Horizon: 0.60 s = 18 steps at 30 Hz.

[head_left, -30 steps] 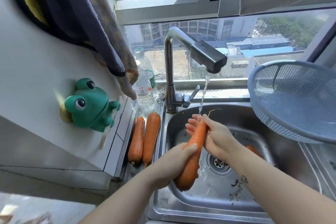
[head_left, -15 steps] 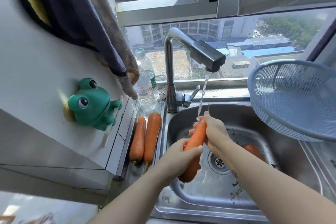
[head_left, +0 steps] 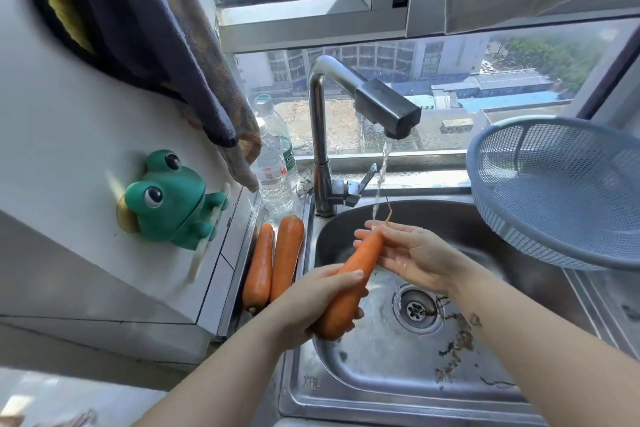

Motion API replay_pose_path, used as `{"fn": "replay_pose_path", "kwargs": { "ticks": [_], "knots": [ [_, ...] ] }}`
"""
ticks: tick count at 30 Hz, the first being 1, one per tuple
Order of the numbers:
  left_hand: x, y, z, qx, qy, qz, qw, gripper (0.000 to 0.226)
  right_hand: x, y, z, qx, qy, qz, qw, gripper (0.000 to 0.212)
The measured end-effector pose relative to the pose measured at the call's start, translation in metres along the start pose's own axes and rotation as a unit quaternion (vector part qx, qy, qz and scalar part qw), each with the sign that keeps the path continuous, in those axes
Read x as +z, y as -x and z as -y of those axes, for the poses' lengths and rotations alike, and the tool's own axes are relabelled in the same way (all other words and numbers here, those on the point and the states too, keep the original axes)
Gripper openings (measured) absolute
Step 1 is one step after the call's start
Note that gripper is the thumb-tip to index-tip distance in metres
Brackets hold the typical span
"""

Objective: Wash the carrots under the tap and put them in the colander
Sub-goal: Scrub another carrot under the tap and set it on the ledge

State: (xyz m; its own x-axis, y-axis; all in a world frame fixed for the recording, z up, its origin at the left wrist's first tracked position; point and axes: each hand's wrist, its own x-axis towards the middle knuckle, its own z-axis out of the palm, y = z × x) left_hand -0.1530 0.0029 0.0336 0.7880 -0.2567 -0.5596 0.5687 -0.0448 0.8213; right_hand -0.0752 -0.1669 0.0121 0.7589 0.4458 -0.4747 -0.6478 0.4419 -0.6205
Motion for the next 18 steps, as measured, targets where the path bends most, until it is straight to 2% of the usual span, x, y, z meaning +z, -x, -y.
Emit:
{"fn": "replay_pose_path", "kwargs": {
  "ticks": [6,11,16,18],
  "knots": [
    [0.003,-0.002,-0.001,0.007,-0.032,-0.008,0.999,0.022,0.008,-0.004,-0.002,-0.02,0.087,-0.046,0.995,0.021],
    [-0.004,0.001,-0.002,-0.006,0.008,0.009,1.0,0.025,0.0,-0.001,0.009,0.016,0.046,0.009,0.999,0.024],
    [0.003,-0.004,-0.003,-0.006,-0.022,-0.011,1.0,0.021,0.009,-0.01,-0.006,-0.042,0.114,-0.088,0.989,0.02],
    [0.002,-0.003,-0.004,-0.011,-0.009,-0.007,1.0,0.022,0.008,-0.009,-0.003,-0.032,0.113,-0.075,0.99,0.021]
  ]
}}
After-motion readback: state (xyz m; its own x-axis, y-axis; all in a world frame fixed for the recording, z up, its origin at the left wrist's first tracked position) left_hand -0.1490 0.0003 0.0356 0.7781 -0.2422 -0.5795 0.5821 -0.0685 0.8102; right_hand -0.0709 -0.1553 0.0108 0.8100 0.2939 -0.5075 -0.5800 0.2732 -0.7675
